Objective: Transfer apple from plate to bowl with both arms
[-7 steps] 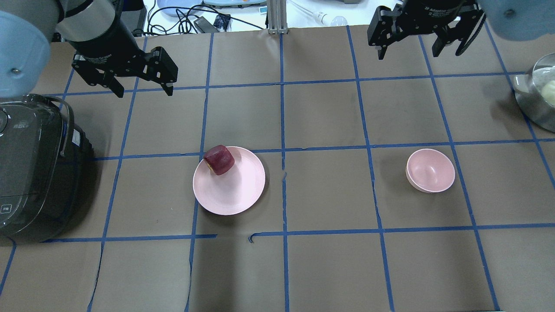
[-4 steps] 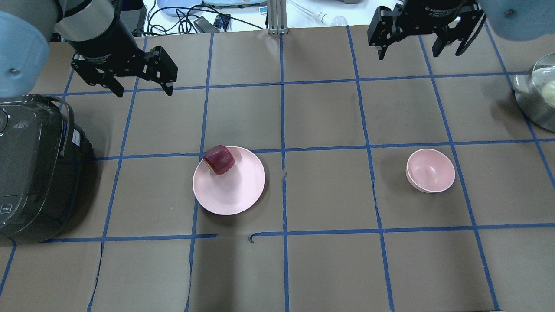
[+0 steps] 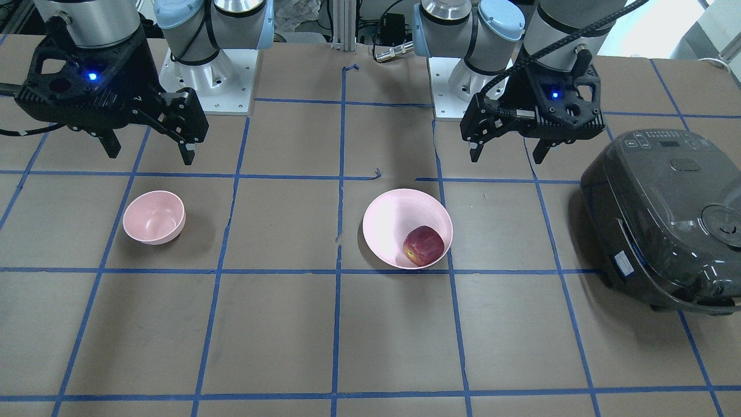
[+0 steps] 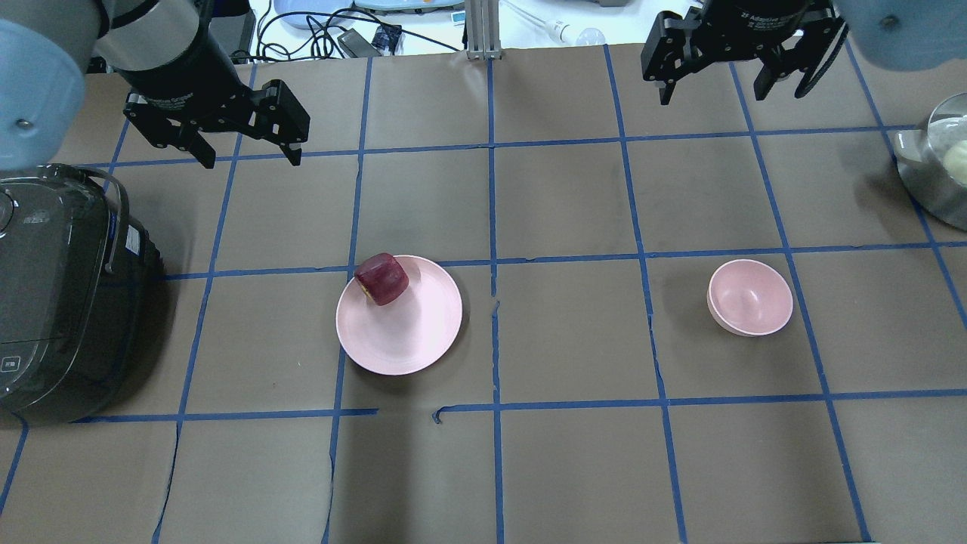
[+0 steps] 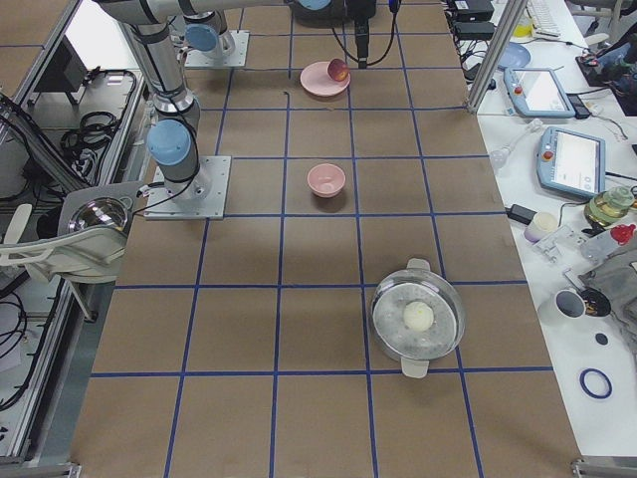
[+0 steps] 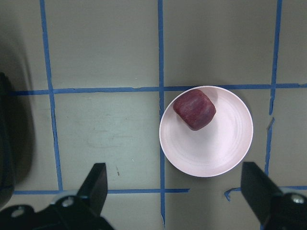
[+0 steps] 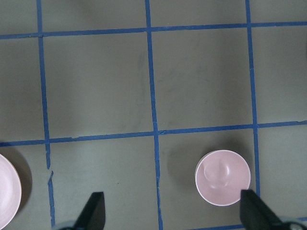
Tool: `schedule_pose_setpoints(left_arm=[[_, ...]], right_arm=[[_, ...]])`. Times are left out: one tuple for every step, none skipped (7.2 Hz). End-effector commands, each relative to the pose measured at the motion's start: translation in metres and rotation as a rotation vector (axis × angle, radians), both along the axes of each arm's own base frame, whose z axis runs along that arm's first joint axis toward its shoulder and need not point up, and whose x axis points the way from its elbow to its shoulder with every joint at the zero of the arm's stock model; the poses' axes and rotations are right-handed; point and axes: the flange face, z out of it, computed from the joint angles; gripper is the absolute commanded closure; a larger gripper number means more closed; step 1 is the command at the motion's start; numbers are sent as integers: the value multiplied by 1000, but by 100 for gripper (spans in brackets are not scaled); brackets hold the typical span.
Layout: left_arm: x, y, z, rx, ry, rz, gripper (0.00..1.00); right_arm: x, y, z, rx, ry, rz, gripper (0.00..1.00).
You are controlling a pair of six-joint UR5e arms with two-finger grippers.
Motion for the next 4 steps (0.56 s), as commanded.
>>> schedule_pose_setpoints(left_arm=[[-1,-2,-2,-1,8,-2,0],[-1,-3,-1,-2,8,-2,0],[-1,-2,-5,4,8,-6,0],[-1,-3,-3,-2,8,-3,0]], right_arm=[[-4,-1,-4,25,1,2,0],[-4,3,-3,44,-3,3,0],[-3,3,-3,49,-13,7,0],[-8,2,-6,70,5,23,0]])
